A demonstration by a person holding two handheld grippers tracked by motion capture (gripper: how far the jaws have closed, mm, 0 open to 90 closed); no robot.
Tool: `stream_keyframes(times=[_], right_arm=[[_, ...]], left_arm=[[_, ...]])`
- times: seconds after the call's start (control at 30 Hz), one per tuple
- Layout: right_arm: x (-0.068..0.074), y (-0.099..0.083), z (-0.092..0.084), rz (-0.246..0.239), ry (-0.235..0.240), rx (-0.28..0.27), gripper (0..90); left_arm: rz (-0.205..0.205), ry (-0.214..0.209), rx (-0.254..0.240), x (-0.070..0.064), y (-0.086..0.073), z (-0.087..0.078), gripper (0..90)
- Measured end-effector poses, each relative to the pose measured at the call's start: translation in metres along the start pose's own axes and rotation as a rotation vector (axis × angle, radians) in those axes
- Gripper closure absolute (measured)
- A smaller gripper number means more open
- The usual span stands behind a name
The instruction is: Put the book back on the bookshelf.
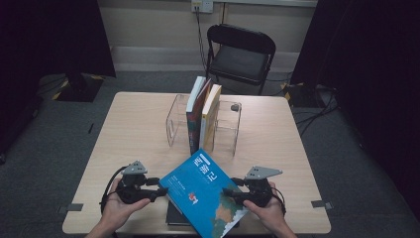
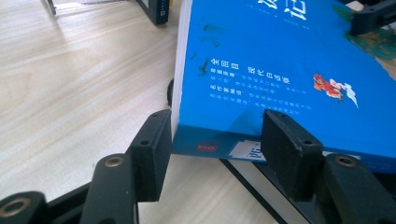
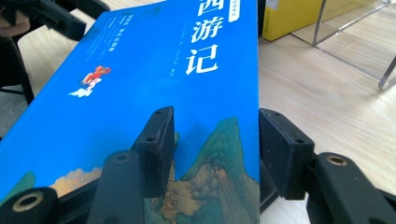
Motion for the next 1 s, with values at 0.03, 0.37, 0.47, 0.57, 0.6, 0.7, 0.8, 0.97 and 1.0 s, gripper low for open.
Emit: stream_keyframes(times=[0.03,0.37,0.47,0.57,0.6,0.7,0.8,0.97,1.0], right_arm=[[0.001,-0.002,-0.003,0.002,-0.002,0.000,47.3],[-0.002,0.004,0.004,-0.018,0.004,0.010,36.5],[-0.005,0.012,0.013,-0.032,0.013,0.014,35.6],[-0.014,0.023,0.026,-0.031,0.015,0.009,34.3],[-0.014,0.023,0.026,-0.031,0.015,0.009,34.3],[-0.015,0.020,0.028,-0.009,0.041,-0.002,37.5],[-0.013,0.018,0.026,0.000,0.050,-0.006,41.5],[-0.009,0.012,0.022,0.035,0.033,-0.016,40.8],[-0.009,0.012,0.021,0.031,0.031,-0.014,40.7]], left_arm=[[-0.009,0.002,-0.009,0.001,0.001,0.002,45.4],[-0.037,0.023,-0.026,-0.001,0.001,0.003,48.3],[-0.053,-0.009,-0.016,-0.004,-0.003,0.003,54.4],[-0.061,-0.026,-0.023,-0.010,-0.006,0.002,51.3],[-0.065,-0.040,-0.018,-0.012,-0.004,0.002,51.3],[-0.067,-0.033,-0.015,-0.011,-0.004,0.002,49.9],[-0.069,-0.025,-0.014,-0.010,-0.003,0.006,51.7],[-0.078,-0.045,-0.020,-0.006,0.001,0.009,48.1],[-0.081,-0.046,-0.019,-0.006,0.002,0.010,47.3]])
Point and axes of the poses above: each handheld gripper's, and its own axes: z roughly forward along the jaws, y roughly out of its top, x roughly to its left, the point moved 2 cm from there along z, roughly forward along the jaws, and after that the axes turned 2 degrees about y, right-handed, at the moved point
